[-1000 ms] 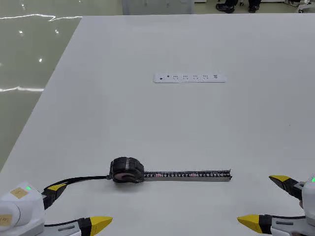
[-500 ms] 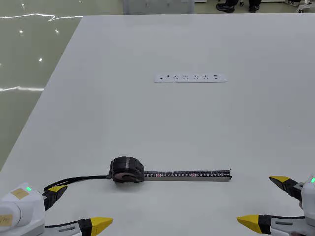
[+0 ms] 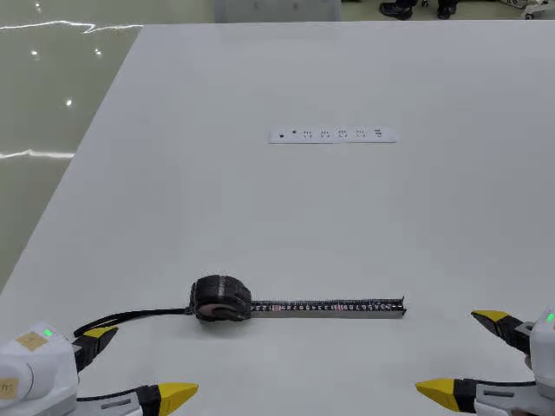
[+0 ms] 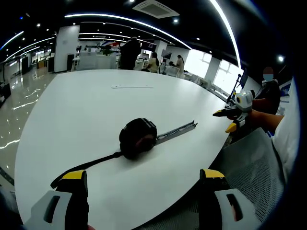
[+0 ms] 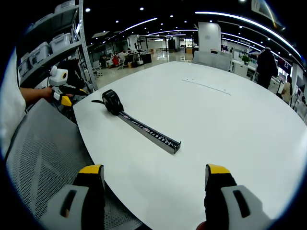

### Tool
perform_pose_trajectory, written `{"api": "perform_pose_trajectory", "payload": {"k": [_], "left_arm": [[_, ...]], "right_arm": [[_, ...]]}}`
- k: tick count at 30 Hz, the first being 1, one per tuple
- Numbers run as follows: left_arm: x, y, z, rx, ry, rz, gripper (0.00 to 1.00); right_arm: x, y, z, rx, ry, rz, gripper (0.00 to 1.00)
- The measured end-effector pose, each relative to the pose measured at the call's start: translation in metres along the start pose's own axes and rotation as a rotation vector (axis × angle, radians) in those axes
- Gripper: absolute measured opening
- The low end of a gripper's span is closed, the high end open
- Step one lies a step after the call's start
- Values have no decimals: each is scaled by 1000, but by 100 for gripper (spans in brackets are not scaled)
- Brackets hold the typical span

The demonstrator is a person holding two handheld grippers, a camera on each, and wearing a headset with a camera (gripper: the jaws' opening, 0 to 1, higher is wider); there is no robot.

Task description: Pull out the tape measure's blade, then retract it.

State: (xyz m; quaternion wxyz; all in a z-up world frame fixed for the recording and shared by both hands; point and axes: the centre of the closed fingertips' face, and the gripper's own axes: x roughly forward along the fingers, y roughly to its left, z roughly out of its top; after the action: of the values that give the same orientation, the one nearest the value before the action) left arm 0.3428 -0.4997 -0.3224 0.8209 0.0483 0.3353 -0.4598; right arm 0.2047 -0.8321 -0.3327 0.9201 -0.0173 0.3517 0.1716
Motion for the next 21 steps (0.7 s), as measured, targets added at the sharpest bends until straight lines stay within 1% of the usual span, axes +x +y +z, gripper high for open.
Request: {"api": "perform_pose_trajectory", "payload": {"k": [5,13,17,19,21], "left_arm": [[0,1,1,4,3,3,94],[2,1,5,-1,0,14,94],[5,0,7,-19,-9,16,94],[9,-1,7,-23,-11,17,94],[12,-1,9,-29,-16,21,94]], "right_arm": [[1,0,1,4,-4,3,87],[4,0,4,1,-16,7,87],[5,1,7,1,-33,12,86],[6,3,11,-10,-56,24,84],[8,4,13,-7,-67,30,84]]}}
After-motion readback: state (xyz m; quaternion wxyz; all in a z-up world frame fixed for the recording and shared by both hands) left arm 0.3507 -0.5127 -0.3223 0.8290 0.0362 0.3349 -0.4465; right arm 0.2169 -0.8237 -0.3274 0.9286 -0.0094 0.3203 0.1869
